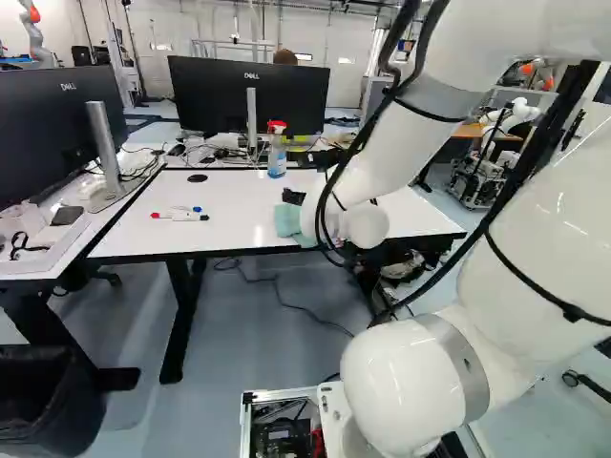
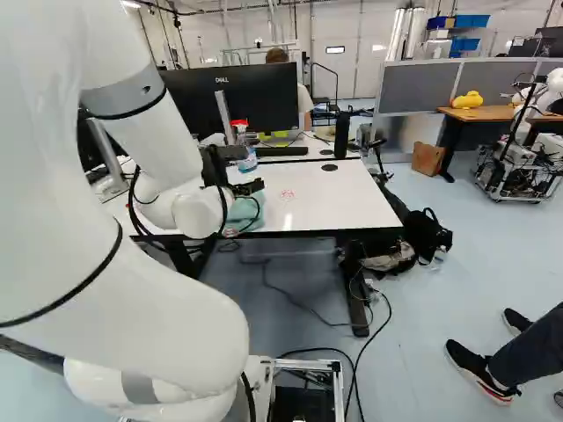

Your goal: Clean the table with the green towel

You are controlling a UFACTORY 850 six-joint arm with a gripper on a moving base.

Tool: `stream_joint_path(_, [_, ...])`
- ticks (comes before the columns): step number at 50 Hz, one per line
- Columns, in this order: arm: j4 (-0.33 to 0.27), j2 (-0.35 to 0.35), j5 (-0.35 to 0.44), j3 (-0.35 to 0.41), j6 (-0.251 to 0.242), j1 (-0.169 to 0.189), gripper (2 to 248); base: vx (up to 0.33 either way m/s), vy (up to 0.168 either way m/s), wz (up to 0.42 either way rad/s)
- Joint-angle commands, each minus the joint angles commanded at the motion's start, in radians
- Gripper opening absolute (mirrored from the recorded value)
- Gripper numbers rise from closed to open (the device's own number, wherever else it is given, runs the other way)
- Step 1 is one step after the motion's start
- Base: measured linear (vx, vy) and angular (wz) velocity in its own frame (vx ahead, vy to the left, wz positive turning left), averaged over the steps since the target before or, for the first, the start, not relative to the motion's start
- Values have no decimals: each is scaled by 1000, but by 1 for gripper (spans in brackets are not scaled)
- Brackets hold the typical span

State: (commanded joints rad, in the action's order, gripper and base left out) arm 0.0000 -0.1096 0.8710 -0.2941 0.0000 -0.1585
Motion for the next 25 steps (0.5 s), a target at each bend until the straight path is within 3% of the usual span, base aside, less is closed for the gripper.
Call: stream_joint_path(25, [19, 44, -121, -43, 0, -6, 247, 0, 0, 0])
